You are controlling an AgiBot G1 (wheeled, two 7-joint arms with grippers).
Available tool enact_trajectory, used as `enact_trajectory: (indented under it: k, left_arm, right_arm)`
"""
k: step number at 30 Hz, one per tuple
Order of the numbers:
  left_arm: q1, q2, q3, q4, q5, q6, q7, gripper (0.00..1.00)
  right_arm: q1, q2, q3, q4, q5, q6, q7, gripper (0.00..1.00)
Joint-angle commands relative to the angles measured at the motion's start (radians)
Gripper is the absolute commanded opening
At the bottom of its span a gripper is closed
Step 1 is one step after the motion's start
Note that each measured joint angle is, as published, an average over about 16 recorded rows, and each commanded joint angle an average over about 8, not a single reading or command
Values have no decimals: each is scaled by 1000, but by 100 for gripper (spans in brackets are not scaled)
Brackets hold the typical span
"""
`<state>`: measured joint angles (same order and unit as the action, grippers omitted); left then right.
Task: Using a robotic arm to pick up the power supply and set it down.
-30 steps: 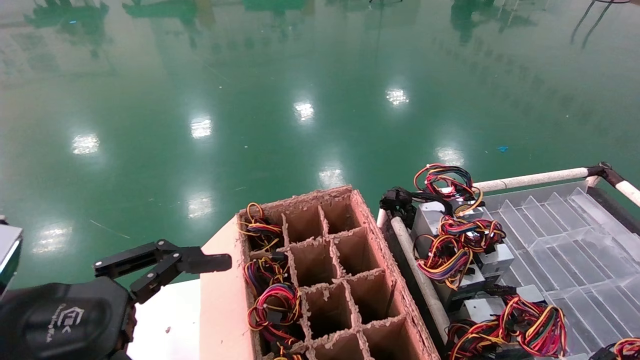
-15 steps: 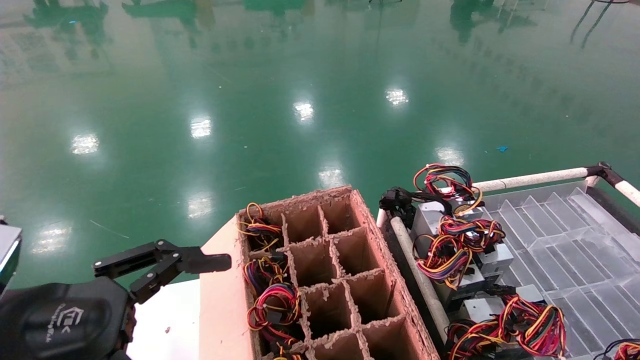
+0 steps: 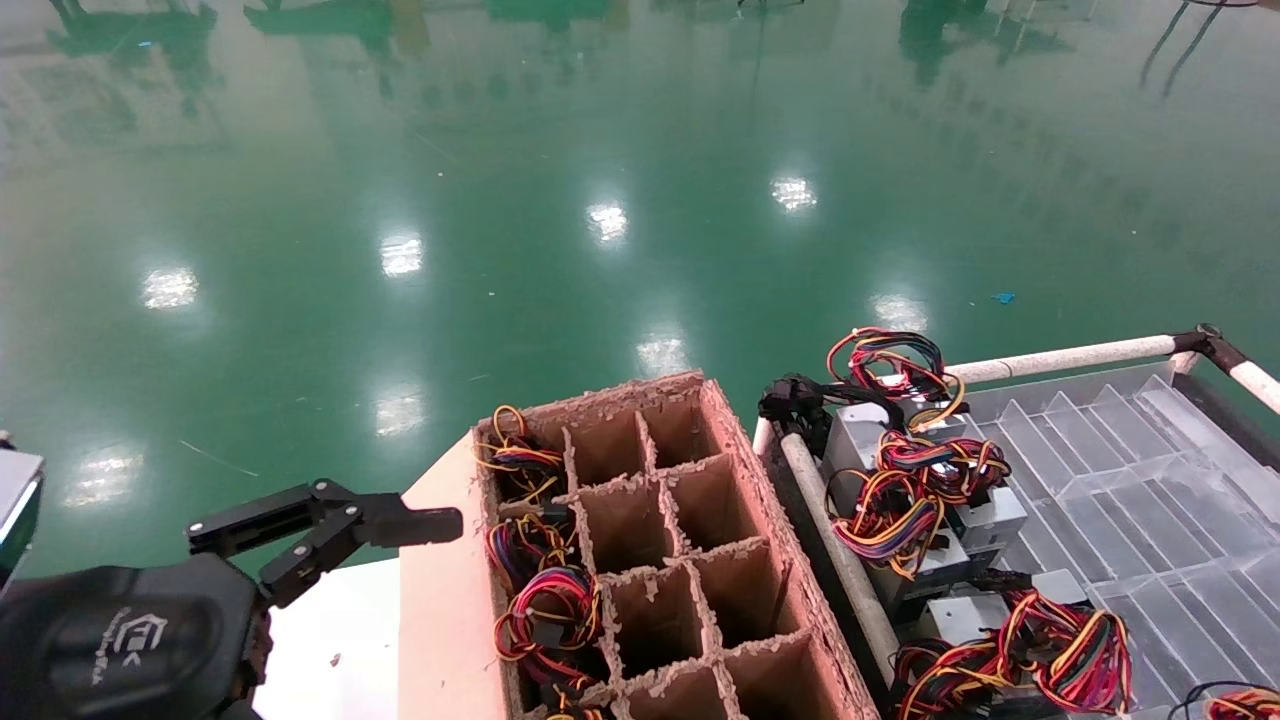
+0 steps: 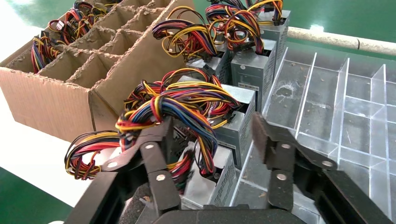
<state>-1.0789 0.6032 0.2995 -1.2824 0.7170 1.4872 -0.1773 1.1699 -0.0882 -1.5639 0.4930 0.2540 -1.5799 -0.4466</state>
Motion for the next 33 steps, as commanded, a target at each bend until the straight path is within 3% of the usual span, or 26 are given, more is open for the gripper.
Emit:
enact_trajectory:
  k: [1, 17, 33]
  left_arm:
    - [0, 0, 0, 0, 0, 0, 0, 100]
    - [0, 0, 0, 1, 0, 0, 1, 100]
    - [-1, 0, 1, 2, -1, 0, 1, 100]
  right_arm:
    - [-1, -1, -1, -3, -1, 2, -1, 100]
    - [30, -6, 52, 118, 53, 26, 109, 100]
    - [-2, -136, 361, 288, -204, 40, 244, 100]
